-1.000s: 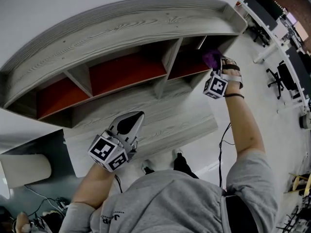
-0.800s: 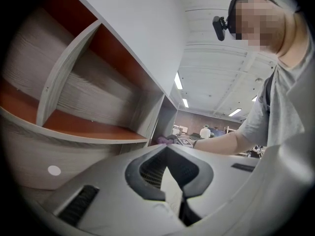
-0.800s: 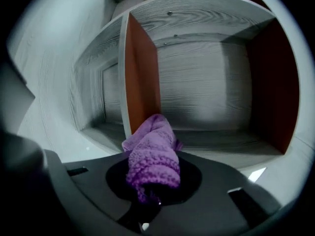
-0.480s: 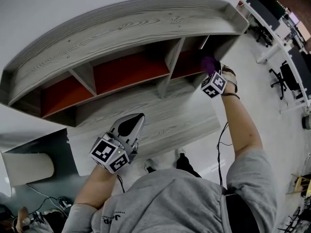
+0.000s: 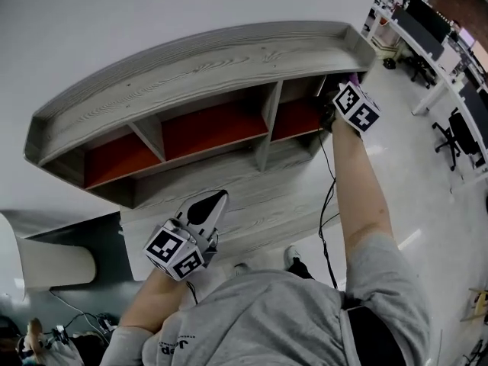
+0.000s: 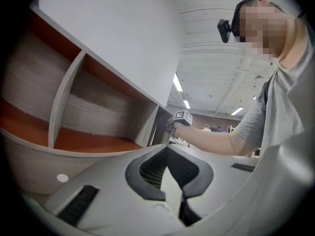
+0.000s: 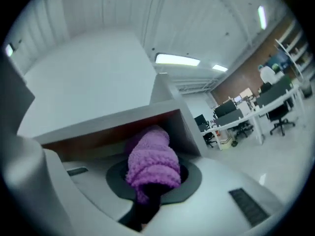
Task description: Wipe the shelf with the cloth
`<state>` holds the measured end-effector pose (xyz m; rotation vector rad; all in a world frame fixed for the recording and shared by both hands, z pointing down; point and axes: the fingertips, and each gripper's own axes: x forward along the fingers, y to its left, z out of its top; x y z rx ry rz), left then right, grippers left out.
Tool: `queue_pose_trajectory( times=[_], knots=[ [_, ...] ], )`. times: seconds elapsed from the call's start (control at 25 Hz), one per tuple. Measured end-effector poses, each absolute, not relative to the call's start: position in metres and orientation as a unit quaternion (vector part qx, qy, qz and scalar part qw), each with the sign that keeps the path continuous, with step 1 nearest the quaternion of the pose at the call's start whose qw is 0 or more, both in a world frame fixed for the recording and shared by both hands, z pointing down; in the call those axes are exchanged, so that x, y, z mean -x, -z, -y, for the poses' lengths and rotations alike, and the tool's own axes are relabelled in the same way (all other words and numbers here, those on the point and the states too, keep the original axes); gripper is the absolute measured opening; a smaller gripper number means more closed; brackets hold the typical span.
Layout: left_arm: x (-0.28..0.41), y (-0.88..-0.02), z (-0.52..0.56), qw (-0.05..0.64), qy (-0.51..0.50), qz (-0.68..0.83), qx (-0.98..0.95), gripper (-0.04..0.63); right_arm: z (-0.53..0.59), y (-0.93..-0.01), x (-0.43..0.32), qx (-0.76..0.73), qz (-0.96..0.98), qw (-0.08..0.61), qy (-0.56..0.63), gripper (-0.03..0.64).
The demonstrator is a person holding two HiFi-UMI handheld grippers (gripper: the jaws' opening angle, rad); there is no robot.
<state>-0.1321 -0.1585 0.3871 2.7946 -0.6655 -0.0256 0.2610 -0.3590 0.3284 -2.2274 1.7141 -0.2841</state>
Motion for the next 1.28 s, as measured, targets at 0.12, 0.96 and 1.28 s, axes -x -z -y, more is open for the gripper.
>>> queue_pose_trajectory(
  times=[0.12, 0.96, 1.28],
  knots=[
    [0.131, -0.383, 0.154, 0.122, 0.000, 0.235, -0.964, 0.026, 0.371, -0.317, -0.266, 0.763, -0.588, 0.248, 0.105, 0.066],
    [0.132, -0.375, 0.161, 0.103, -0.006, 0.281, -0.954, 0.026, 0.401, -0.299, -0.066, 0.557, -0.824, 0.048, -0.093, 0.064],
    [0.101, -0.373, 0.157, 0.112, 0.008, 0.287, -0.951, 0.026, 0.366, -0.328, -0.220, 0.719, -0.694, 0.034, -0.005, 0.066]
  ],
)
